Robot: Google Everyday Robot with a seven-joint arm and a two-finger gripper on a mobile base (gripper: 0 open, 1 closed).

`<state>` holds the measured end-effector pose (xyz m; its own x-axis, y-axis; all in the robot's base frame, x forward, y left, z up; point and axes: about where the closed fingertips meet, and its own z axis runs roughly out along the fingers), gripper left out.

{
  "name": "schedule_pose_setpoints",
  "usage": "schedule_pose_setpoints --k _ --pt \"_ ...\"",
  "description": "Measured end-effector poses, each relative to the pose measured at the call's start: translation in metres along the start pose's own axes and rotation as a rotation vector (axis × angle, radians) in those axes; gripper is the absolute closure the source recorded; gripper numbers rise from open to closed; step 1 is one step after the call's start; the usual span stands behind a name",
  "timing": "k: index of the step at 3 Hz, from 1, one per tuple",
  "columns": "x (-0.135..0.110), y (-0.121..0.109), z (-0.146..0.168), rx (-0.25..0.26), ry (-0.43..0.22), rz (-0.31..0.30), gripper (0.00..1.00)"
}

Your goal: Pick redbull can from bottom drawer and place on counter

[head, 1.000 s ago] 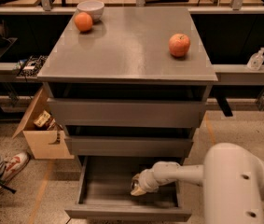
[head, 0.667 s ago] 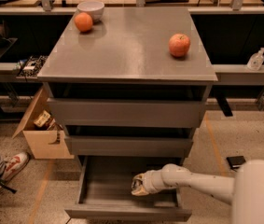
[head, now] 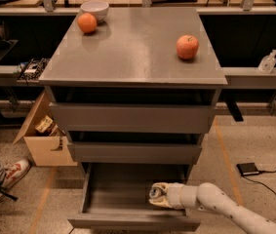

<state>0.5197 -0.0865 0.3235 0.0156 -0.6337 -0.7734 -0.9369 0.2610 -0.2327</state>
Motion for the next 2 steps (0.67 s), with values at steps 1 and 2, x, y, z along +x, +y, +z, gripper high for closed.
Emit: schedule_pose_setpoints --k 1,2 --pt "0.0230 -0.0029 -0.0328 0.064 0.015 0.034 1.00" --pt "0.0234 -0.0025 -0.0323 0.063 0.016 0.035 1.00"
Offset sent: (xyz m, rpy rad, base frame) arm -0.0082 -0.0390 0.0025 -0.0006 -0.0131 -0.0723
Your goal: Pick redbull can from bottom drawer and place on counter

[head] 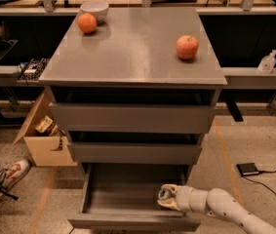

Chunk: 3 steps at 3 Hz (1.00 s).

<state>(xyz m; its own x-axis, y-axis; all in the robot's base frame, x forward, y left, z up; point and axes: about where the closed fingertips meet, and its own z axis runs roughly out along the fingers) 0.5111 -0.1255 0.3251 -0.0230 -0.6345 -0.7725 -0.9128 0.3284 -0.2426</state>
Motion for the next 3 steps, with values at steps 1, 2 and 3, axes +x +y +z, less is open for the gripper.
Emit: schedule_pose_setpoints --k 1,2,3 --pt "-0.014 -0.012 -0.017 0.015 -0.084 0.041 1.00" --pt "-0.046 -0.028 -0.059 0.025 -0.186 0.049 1.00" --pt "-0.083 -0.038 -0.109 0.071 -0.263 0.014 1.00"
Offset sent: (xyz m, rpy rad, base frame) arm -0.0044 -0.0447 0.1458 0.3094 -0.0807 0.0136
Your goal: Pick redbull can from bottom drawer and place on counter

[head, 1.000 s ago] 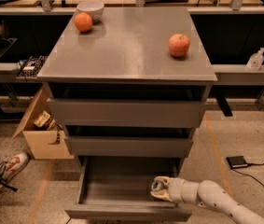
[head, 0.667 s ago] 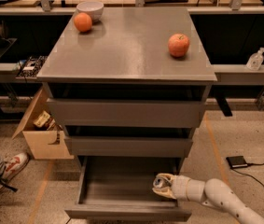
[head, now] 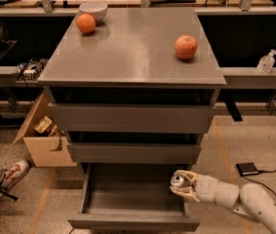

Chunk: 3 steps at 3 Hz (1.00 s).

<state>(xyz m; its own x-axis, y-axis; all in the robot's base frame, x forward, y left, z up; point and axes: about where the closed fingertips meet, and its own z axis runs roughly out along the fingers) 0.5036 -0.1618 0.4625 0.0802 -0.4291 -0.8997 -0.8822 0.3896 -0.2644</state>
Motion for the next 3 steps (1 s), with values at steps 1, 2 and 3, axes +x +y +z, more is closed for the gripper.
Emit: schedule_pose_setpoints --k 1,2,3 --pt "-0.051 -0.014 -0.045 0.070 -0.053 -0.070 1.00" --pt "-0.051 -0.014 -0.045 0.070 -0.053 -0.070 1.00" --pt "-0.068 -0.027 -0.055 0.083 -0.076 -0.034 1.00"
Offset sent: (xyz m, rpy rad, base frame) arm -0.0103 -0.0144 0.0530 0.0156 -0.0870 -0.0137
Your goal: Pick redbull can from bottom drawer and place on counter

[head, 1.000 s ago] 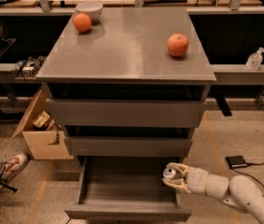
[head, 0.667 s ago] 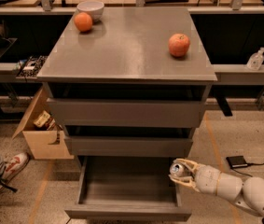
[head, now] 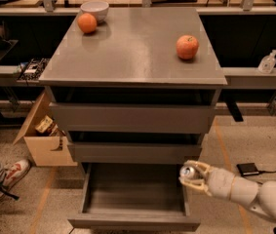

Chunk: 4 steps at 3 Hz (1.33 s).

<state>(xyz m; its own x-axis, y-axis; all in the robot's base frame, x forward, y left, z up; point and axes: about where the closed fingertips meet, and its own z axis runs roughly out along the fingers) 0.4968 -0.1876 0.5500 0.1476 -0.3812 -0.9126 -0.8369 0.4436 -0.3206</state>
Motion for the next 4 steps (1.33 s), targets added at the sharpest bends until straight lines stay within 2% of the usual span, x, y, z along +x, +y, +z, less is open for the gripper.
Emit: schedule_pose_setpoints --k 1,3,4 --pt "-0.042 -0.020 -0.016 -0.002 -0.057 0.033 1.00" --pt "-0.136 -0.068 -0.042 0.014 -0.176 0.036 1.00" --pt "-0.140 -0.069 -0.038 0.009 -0.182 0.040 1.00"
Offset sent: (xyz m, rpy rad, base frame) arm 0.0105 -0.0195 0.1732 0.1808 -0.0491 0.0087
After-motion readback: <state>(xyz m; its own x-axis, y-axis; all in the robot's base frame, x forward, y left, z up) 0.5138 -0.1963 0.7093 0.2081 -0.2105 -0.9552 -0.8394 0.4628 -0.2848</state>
